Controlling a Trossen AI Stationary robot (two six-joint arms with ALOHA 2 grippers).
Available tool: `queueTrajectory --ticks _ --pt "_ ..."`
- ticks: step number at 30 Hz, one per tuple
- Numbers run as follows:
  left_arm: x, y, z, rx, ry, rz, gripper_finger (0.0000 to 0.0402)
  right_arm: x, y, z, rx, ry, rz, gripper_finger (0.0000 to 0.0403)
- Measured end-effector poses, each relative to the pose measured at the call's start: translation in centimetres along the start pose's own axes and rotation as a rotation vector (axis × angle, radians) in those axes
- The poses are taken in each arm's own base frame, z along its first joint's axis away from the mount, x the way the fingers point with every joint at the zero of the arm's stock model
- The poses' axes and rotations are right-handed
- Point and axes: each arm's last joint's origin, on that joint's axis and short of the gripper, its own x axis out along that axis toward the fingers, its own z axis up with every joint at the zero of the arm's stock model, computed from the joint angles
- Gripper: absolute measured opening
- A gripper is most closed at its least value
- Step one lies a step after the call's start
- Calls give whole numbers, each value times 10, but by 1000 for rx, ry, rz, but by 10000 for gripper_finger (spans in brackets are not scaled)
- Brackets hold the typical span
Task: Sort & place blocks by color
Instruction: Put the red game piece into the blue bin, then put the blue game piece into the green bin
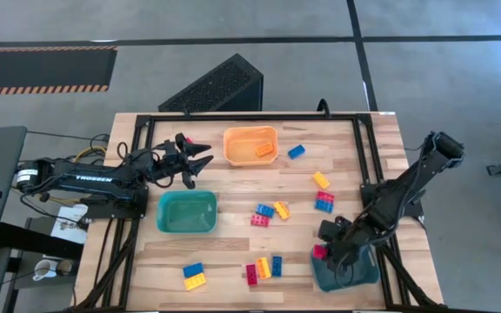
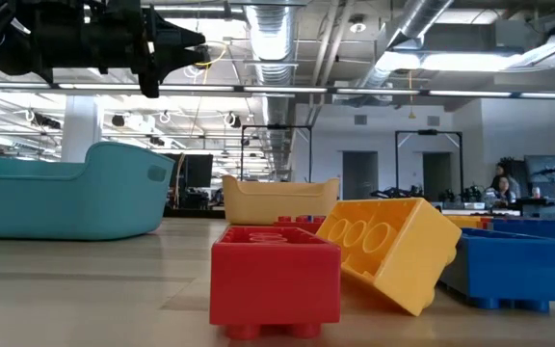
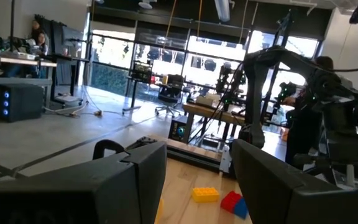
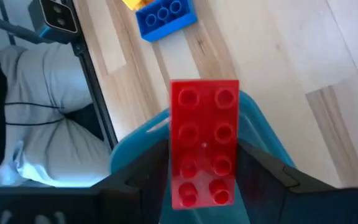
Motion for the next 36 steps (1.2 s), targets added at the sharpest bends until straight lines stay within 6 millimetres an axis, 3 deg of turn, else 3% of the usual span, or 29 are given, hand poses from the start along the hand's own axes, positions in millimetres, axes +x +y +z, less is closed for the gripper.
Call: queueTrajectory --ticks 6,15,26,31,36 --pt "0 0 0 6 -2 0 169 0 1 -2 16 5 0 227" --pt "0 0 1 10 -7 -1 169 -3 -1 2 51 33 25 214" --pt "0 0 1 10 -9 -2 169 -14 -37 65 148 -182 -50 170" --pt "0 0 1 11 -9 -2 169 -13 -51 93 50 -285 -76 154" --pt "0 0 0 33 -2 1 169 -17 -50 111 -142 -535 -146 136"
